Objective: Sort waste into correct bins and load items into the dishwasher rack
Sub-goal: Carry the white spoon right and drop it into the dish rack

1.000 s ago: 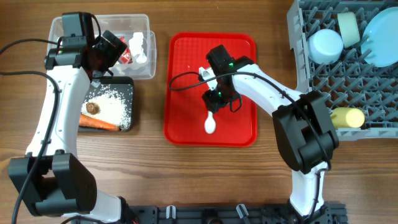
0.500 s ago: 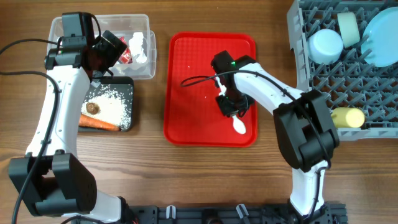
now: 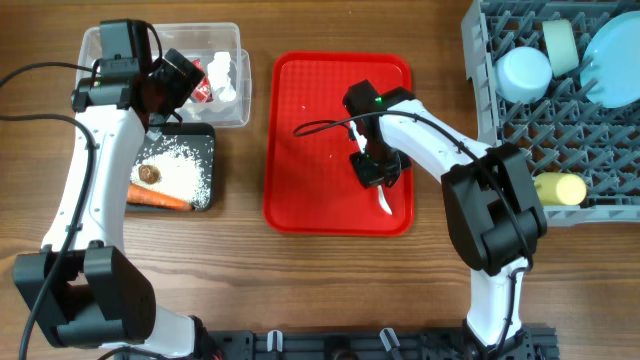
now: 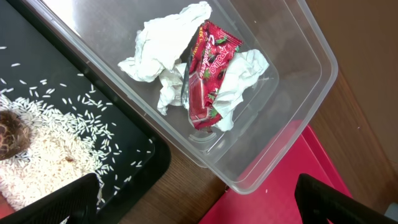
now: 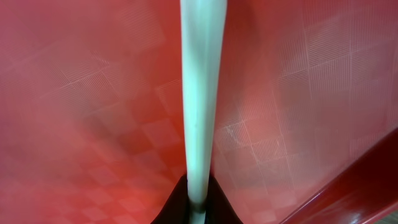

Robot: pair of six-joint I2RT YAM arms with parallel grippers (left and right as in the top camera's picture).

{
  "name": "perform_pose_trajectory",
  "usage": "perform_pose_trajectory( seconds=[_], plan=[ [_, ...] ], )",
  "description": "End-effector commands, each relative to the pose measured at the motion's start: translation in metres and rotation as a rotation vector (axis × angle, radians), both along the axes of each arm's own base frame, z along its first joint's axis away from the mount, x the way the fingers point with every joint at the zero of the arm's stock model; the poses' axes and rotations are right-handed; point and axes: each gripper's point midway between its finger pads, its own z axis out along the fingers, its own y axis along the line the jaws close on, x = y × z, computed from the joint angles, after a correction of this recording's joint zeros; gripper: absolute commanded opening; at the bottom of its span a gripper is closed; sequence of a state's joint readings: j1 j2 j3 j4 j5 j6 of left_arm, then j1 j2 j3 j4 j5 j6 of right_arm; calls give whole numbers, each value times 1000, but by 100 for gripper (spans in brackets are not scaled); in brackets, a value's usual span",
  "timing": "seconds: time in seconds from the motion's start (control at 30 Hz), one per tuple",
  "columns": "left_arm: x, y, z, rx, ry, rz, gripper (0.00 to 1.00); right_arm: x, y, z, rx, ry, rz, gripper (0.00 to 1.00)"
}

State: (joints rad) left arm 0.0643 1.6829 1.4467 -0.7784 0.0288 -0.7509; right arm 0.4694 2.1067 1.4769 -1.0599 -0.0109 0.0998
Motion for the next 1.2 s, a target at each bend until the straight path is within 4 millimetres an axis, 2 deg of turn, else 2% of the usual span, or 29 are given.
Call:
perform_pose_trajectory(
  seconds=[0.0, 0.13, 0.2, 0.23, 0.27, 0.33, 0.4, 0.5, 0.63, 0.77, 0.83, 0.97, 1.17],
  plan=[
    [2, 0, 8, -12, -22, 10, 100, 22, 12, 26, 61, -68, 13, 4],
    [2, 0, 8, -12, -22, 10, 100, 63, 11, 92, 141, -248, -28, 4],
    [2, 0, 8, -12, -22, 10, 100, 82, -4, 131, 160, -360, -71, 4],
    [2, 0, 8, -12, -22, 10, 100, 88, -12, 144, 159, -400, -91, 4],
    [2, 0, 8, -12, -22, 10, 100, 97, -31, 166, 155, -472, -138, 4],
    [2, 0, 8, -12, -22, 10, 100, 105, -62, 190, 133, -554, -253, 4],
    [2, 0, 8, -11, -22, 11, 100, 110, -110, 216, 93, -642, -440, 4],
    [2, 0, 8, -12, -22, 10, 100, 112, -167, 233, 76, -704, -664, 4],
    [2, 0, 8, -12, -22, 10, 100, 100, -245, 230, 51, -702, -1007, 4],
    [2, 0, 8, -12, -22, 10, 100, 76, -301, 212, 15, -665, -1283, 4],
    [2, 0, 8, -12, -22, 10, 100, 63, -322, 200, -1, -639, -1415, 4],
    [2, 0, 8, -12, -22, 10, 100, 30, -351, 168, -37, -560, -1702, 4],
    [2, 0, 8, -12, -22, 10, 100, -5, -360, 129, -75, -458, -2082, 4]
  ],
)
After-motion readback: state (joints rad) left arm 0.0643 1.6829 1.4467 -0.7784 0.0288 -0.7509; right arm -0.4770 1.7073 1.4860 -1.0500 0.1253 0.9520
